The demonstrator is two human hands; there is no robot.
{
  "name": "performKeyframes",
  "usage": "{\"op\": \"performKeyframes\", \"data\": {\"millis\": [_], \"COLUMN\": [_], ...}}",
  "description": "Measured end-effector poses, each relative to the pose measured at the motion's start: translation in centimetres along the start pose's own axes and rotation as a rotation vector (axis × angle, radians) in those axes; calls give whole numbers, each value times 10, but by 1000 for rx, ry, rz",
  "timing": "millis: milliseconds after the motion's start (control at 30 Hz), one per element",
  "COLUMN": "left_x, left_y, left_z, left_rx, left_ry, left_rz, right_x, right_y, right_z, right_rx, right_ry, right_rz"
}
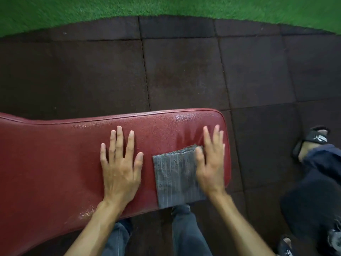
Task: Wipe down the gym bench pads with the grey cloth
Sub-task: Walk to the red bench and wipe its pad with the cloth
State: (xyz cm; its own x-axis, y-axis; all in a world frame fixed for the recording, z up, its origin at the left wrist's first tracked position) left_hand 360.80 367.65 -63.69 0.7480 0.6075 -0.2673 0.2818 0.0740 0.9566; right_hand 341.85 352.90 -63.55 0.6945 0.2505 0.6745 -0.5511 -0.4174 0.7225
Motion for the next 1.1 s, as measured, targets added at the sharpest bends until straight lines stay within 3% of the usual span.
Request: {"op": "performKeyframes", "data": {"millis": [167,267,400,500,667,767,933,1033,1100], "left_x": [-103,-123,-93,-40,-19,-47,-50,-10,15], "left_y": [-35,-58,-46,-22,-20,-36,-29,-8,2], "left_z": [-52,-42,20,53,-42,-71,23,57,34], "left_rx": [83,100,54,24,83,107,97,62,60], "left_ry": [-184,-207,-228,-101,35,-12,-252,-101,-9], "left_rz": [-7,81,108,150,204,208,188,161,162], "right_x": [-48,-54,-56,-56,-50,-49,-50,-44,-40], "right_y": [4,-4,-3,-5,-10,-13,-13,-17,-19], "right_z": [48,47,48,48,44,41,39,31,27], "right_rx": [83,48,42,38,28,25,30,33,36], "right_ry": [112,106,113,121,109,95,102,96,86], "right_rz": [-167,-259,-265,-309,-435,-468,-468,-458,-449]}}
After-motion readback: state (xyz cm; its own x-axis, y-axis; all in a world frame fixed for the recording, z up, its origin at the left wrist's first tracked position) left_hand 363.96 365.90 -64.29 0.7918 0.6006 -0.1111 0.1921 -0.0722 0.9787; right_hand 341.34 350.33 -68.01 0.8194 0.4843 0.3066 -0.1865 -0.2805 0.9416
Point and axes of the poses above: each hand's wrist, its own z-axis towards the middle knuckle, its own y-axis out of the back of the hand, x = y × z, the point moved 3 cm from there along z, towards the middle knuckle, and after that the axes turned 1 degree about x, right-handed, at the moved point
